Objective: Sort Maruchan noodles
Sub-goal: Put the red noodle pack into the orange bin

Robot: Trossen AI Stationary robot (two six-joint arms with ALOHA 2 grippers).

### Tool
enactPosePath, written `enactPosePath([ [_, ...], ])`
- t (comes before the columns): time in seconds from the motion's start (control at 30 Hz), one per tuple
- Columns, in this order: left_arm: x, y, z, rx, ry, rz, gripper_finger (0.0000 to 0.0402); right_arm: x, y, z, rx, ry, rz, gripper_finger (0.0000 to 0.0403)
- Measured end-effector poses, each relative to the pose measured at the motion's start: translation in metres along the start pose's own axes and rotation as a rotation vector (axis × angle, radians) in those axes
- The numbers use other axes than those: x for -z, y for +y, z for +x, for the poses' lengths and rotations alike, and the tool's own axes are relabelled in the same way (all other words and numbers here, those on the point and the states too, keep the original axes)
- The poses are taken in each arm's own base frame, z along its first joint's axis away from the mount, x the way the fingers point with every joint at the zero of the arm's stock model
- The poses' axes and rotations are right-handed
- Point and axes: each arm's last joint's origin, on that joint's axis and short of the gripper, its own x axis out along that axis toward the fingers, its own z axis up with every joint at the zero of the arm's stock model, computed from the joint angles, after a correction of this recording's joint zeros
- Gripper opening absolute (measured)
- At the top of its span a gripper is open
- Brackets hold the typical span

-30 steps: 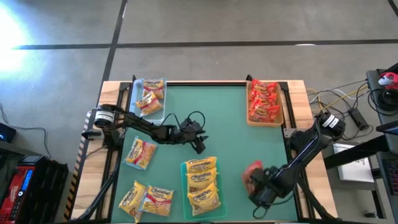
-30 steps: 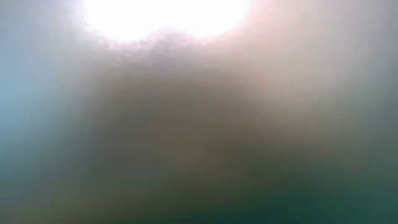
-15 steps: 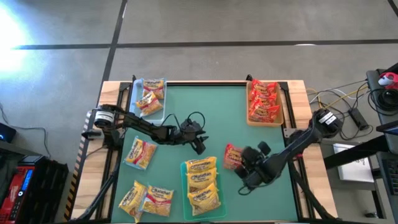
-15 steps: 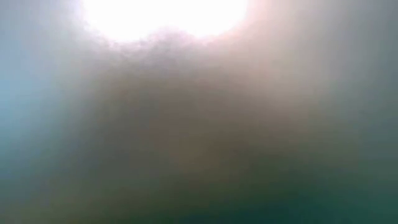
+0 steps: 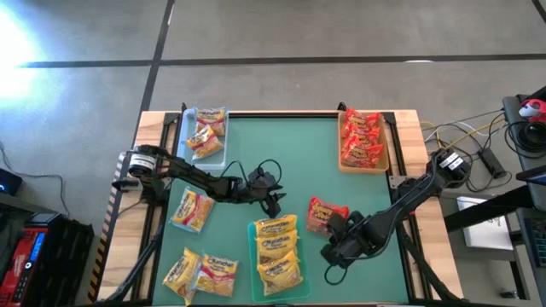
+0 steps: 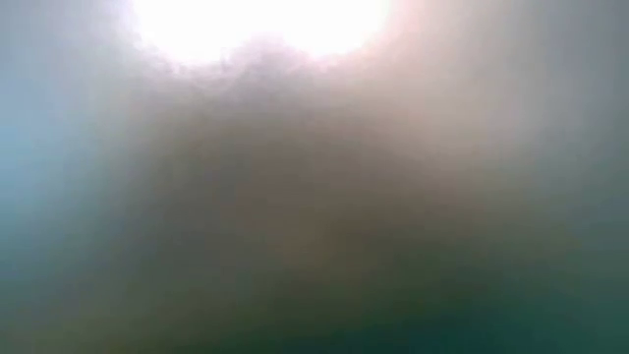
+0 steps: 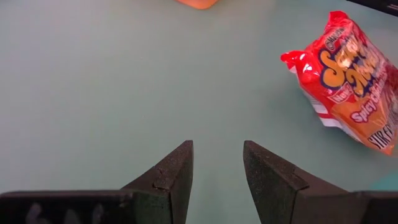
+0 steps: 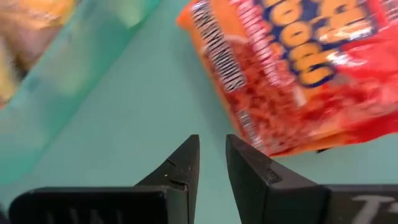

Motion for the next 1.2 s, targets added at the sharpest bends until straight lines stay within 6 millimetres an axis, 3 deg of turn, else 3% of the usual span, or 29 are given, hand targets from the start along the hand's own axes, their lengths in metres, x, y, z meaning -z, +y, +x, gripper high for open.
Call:
enactPosePath([
  [0.2, 0.001, -0.003, -0.001, 0.009, 0.002, 0.001, 0.0125, 0.001, -0.003, 0.004, 0.015, -0.027, 0.014, 0.0068],
  [0.47, 0.002, -0.006, -0.002, 0.016, 0.003, 0.005, 0.0125, 0.008, -0.01, 0.01, 0.029, 0.081, 0.068, 0.0068],
  [0.77, 0.003, -0.007, -0.003, 0.016, 0.002, 0.004, 0.0125, 0.008, -0.021, 0.02, 0.077, 0.027, 0.064, 0.0068],
  [1.0, 0.003, -0.007, -0.003, -0.002, -0.006, 0.004, 0.0125, -0.001, -0.029, 0.03, 0.103, -0.04, 0.077, 0.0068],
  [1.2, 0.003, -0.007, -0.003, -0.003, -0.006, 0.004, 0.0125, -0.021, -0.03, 0.036, 0.083, -0.167, 0.065, 0.0068],
])
